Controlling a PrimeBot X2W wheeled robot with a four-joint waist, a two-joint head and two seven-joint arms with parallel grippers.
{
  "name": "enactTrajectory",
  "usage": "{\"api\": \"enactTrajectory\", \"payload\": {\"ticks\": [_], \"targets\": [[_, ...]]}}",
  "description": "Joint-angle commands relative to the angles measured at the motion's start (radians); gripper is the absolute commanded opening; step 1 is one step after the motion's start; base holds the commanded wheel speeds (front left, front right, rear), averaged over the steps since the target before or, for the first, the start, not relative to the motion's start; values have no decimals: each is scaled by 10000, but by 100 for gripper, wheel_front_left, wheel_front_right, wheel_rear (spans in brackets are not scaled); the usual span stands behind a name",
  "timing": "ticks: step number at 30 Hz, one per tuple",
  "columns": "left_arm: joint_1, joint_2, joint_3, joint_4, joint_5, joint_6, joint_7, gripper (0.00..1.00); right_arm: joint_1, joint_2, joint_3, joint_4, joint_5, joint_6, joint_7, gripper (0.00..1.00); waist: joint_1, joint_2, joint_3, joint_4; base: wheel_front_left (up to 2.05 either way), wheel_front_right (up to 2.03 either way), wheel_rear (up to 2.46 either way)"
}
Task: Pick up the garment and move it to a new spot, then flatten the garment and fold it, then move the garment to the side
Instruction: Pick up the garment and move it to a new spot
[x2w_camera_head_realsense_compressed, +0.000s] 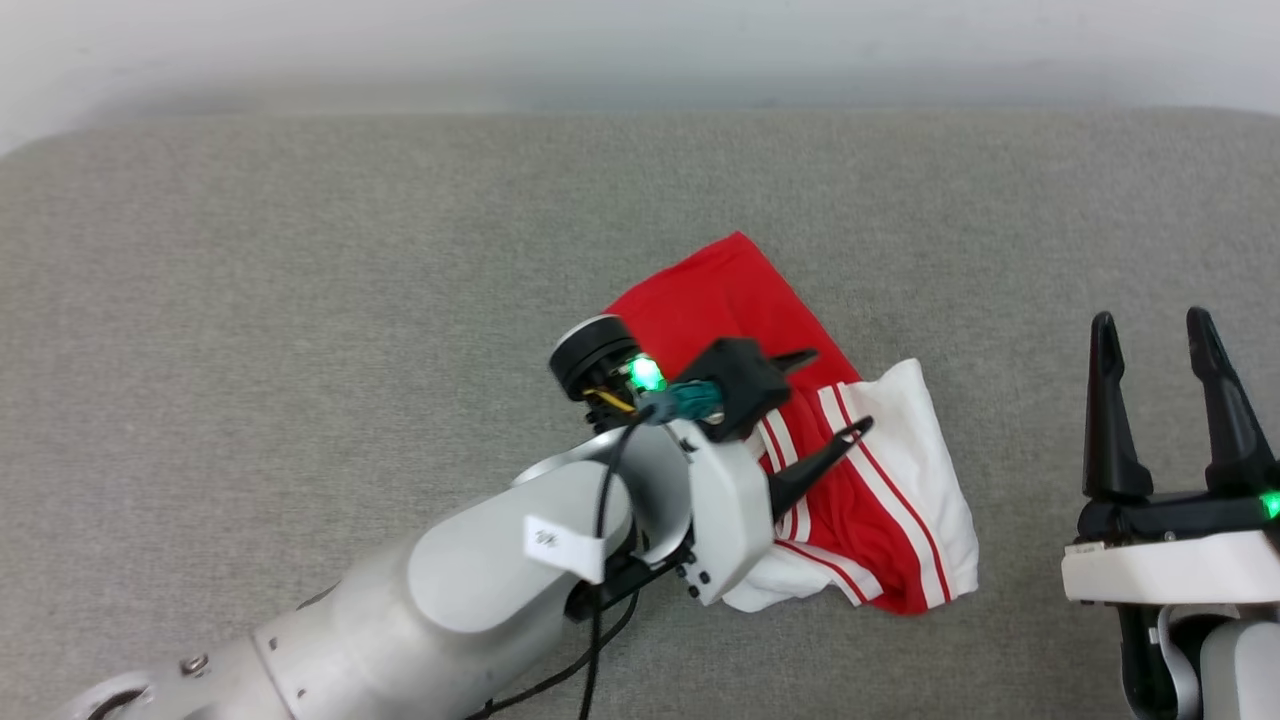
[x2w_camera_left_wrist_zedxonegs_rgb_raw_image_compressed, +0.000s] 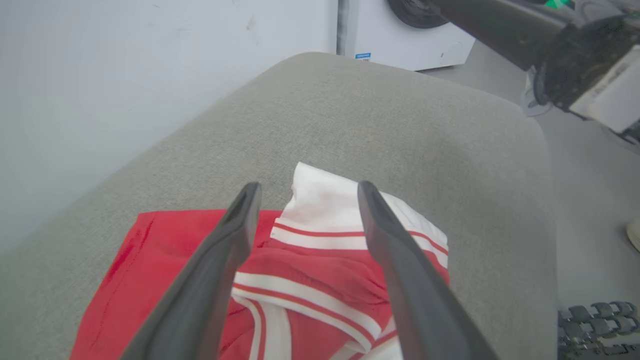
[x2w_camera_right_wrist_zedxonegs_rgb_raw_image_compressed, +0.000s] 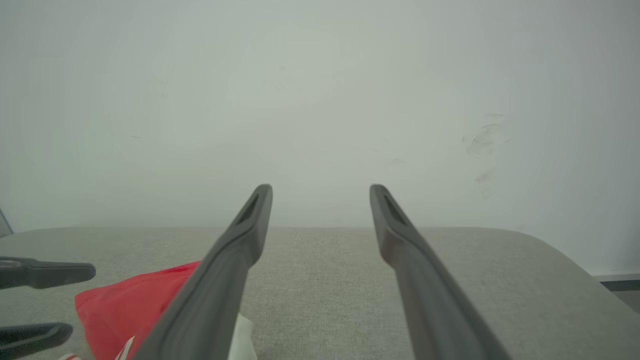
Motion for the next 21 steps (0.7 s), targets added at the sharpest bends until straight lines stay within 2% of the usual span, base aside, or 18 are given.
{"api": "enactTrajectory", "payload": {"ticks": [1, 4, 5, 9, 13, 18, 21], "targets": [[414, 159, 251, 107, 78, 354, -623, 100, 226, 16, 8, 57, -53, -7, -21, 100, 0, 0, -390, 253, 0, 0, 0], [937, 421, 687, 204, 144, 1033, -1606, 100, 434, 15, -13, 102, -97, -7, -21, 100, 0, 0, -677, 403, 0, 0, 0], [937, 421, 687, 204, 144, 1033, -1606, 100, 434, 15, -13, 102, -97, -7, -21, 100, 0, 0, -677, 403, 0, 0, 0], [1704, 856, 1353, 191, 155, 1986, -2443, 100, 694, 15, -28, 183, -128, -7, -21, 100, 0, 0, -979, 576, 0, 0, 0], [2641, 1308, 2216, -84, 342, 2905, -2705, 100, 936, 13, -28, 255, -159, -7, -21, 100, 0, 0, -1226, 721, 0, 0, 0], [4108, 1601, 4063, -1165, 1200, 3815, -2730, 100, 1129, 15, -12, 343, -199, -7, -21, 100, 0, 0, -1441, 901, 0, 0, 0], [5112, 1566, 5219, -1750, 1829, 4113, -2724, 100, 1204, 13, 1, 398, -214, -7, -21, 100, 0, 0, -1563, 982, 0, 0, 0]]}}
